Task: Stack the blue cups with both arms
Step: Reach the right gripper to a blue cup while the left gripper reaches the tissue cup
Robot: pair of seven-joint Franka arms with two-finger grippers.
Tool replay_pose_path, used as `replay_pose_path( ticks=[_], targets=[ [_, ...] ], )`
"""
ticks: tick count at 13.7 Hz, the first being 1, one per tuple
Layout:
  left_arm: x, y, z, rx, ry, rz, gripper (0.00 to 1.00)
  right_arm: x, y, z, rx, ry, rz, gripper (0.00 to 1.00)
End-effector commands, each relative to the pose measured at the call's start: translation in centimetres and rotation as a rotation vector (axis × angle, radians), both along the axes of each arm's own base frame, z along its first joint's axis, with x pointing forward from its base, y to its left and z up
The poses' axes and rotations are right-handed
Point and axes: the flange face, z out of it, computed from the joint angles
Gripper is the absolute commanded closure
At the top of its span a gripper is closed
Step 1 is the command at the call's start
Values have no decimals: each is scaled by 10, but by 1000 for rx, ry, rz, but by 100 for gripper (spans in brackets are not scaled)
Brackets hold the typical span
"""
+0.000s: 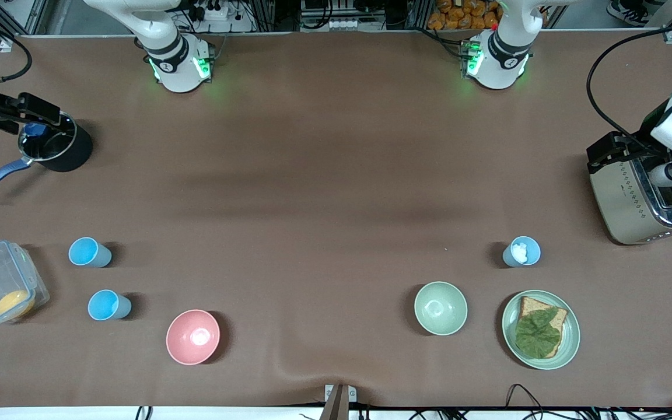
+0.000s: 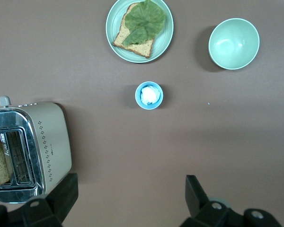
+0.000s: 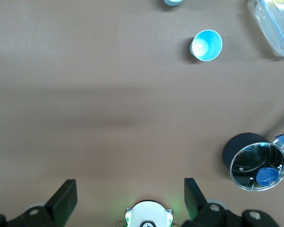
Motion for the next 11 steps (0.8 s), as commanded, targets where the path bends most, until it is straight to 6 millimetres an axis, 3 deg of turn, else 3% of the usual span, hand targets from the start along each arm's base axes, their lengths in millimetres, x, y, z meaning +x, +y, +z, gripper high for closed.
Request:
replay_pose_path(
  ticks=[1, 5, 9, 11],
  targets=[
    [-7, 1, 12, -1, -4, -12, 0, -4, -3, 3, -3, -1, 8, 0],
    [3, 10, -4, 10, 22, -5, 0, -3, -4, 2, -2, -3, 19, 0],
    [32, 13, -63, 4, 52, -36, 0, -2, -9, -1, -2, 3, 10, 0],
    [41, 20, -104, 1, 41, -27, 0, 9, -24, -17, 3, 17, 7, 0]
  ],
)
